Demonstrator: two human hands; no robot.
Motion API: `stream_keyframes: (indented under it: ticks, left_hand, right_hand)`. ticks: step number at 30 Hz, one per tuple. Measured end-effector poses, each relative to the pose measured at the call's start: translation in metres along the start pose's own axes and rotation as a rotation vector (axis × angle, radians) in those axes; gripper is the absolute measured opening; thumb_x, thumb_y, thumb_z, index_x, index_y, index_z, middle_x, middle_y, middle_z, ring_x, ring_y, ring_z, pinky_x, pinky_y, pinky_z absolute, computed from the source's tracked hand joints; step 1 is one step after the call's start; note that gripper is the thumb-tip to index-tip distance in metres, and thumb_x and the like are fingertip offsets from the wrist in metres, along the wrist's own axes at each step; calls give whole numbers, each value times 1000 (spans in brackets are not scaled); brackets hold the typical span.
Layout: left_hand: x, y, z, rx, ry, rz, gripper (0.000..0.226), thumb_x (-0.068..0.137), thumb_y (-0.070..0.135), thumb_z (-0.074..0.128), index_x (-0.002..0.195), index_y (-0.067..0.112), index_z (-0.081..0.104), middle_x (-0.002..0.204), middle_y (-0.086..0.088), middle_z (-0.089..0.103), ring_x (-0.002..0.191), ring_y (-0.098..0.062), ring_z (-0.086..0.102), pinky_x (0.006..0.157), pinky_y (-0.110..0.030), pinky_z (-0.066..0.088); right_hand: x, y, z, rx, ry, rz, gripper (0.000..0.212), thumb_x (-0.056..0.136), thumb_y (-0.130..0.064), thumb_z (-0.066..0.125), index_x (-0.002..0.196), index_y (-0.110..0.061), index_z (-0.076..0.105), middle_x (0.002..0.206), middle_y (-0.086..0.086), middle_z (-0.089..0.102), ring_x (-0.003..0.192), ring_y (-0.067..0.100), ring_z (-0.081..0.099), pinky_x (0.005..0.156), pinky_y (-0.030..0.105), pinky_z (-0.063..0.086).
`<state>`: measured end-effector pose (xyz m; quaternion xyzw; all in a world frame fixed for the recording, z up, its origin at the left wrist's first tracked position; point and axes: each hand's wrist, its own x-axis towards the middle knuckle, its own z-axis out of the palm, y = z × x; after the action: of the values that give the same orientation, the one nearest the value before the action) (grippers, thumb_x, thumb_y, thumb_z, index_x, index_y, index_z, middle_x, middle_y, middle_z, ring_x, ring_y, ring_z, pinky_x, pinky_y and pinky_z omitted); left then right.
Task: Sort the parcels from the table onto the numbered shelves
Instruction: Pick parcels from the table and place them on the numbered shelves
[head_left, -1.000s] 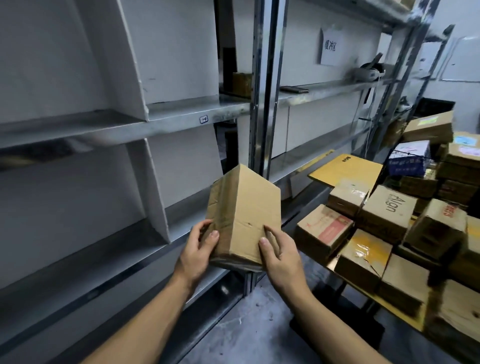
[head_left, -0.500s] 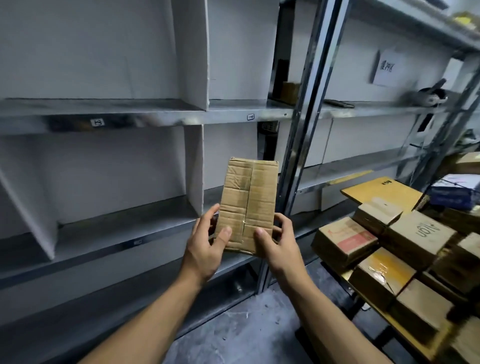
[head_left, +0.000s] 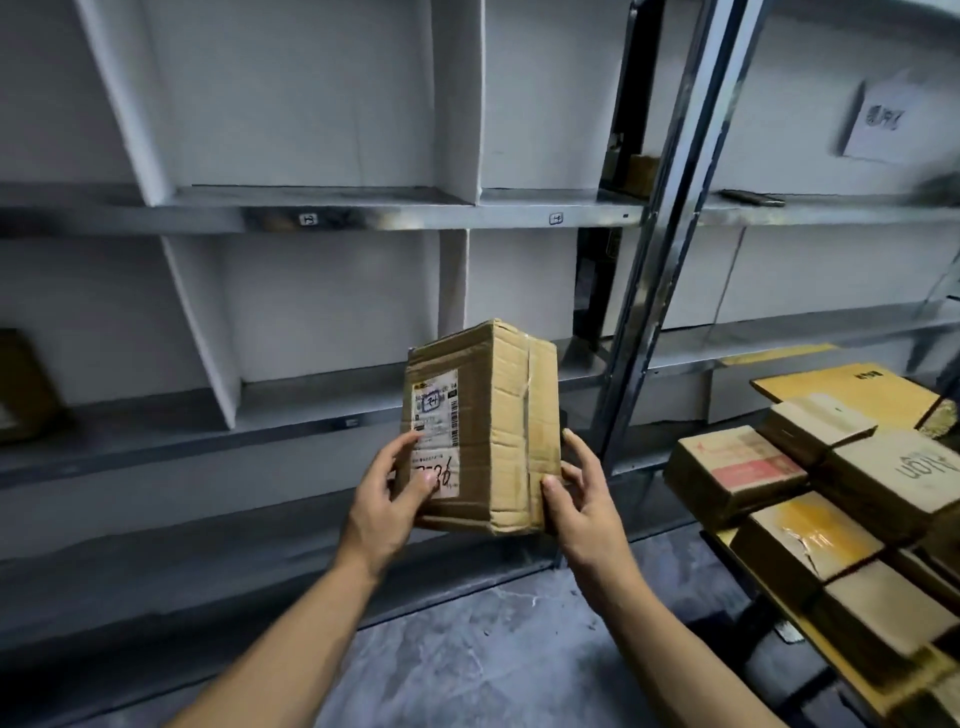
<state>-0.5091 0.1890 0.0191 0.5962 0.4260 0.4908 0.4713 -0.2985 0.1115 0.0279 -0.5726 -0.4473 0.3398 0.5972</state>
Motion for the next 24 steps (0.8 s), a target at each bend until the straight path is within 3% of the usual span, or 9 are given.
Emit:
stream_keyframes:
  ticks: [2, 5, 9, 11, 13, 16, 18, 20, 24]
  left_hand:
    - [-15, -2, -14, 84, 51, 24, 42, 78, 39, 65, 116, 55, 58, 123, 5, 62, 111, -12, 61, 93, -33, 53]
    - [-39, 1, -38, 214, 129, 44, 43, 80, 35, 66, 119, 50, 57, 125, 6, 58, 112, -2, 55, 94, -20, 46]
    - [-62, 12, -67, 333, 219, 76, 49, 87, 15, 70, 124, 41, 53, 121, 10, 53, 110, 5, 51, 95, -21, 44]
    - [-68, 14, -82, 413, 236, 106, 50, 85, 15, 71, 128, 36, 55, 123, 10, 52, 111, 0, 52, 94, -19, 44]
    - [-71, 16, -95, 491, 251, 119, 50, 86, 19, 71, 132, 32, 55, 125, 11, 50, 110, -2, 51, 91, -15, 41]
    - [-77, 20, -114, 553, 293, 144, 51, 86, 23, 71, 134, 31, 54, 126, 13, 47, 108, -1, 50, 90, -16, 42]
    - [-81, 19, -128, 581, 321, 153, 52, 87, 24, 71, 135, 30, 53, 127, 13, 46, 107, -1, 49, 90, -17, 42]
    - [-84, 18, -145, 607, 347, 153, 52, 87, 26, 70, 136, 30, 52, 126, 15, 43, 106, 0, 48, 88, -13, 41]
    - [-88, 15, -187, 641, 368, 142, 53, 89, 27, 68, 138, 31, 49, 128, 18, 37, 108, 2, 45, 82, 1, 34]
  right_hand:
    - [-2, 0, 8, -284, 20, -126, 39, 100, -24, 56, 128, -50, 51, 127, -7, 51, 115, 13, 57, 105, 45, 47]
    - [-7, -6, 31, -381, -43, -168, 34, 99, -21, 58, 130, -35, 60, 121, -4, 51, 112, 13, 56, 106, 41, 44]
    - [-18, -21, 59, -253, -259, -57, 43, 100, -36, 55, 143, -33, 51, 133, -10, 56, 123, 5, 52, 109, 33, 43]
    - [-23, -24, 71, -148, -381, 5, 50, 98, -44, 57, 146, -44, 42, 134, -20, 55, 119, 2, 55, 97, 25, 50]
    - [-27, -25, 85, -128, -450, 14, 56, 96, -42, 61, 144, -53, 32, 123, -32, 51, 111, -4, 55, 86, 16, 50]
    - [-29, -27, 108, -124, -473, 0, 62, 96, -32, 64, 144, -54, 31, 122, -28, 53, 115, 0, 57, 98, 30, 52]
    - [-30, -30, 126, -104, -497, 5, 60, 97, -26, 63, 140, -53, 32, 118, -29, 53, 109, -5, 57, 98, 30, 53]
    - [-31, -33, 147, -104, -519, 14, 59, 98, -21, 62, 138, -52, 31, 115, -28, 53, 105, -4, 57, 96, 34, 55]
    - [-34, -36, 196, -76, -537, 35, 60, 95, -25, 67, 137, -48, 30, 120, -14, 57, 111, 12, 62, 95, 46, 56]
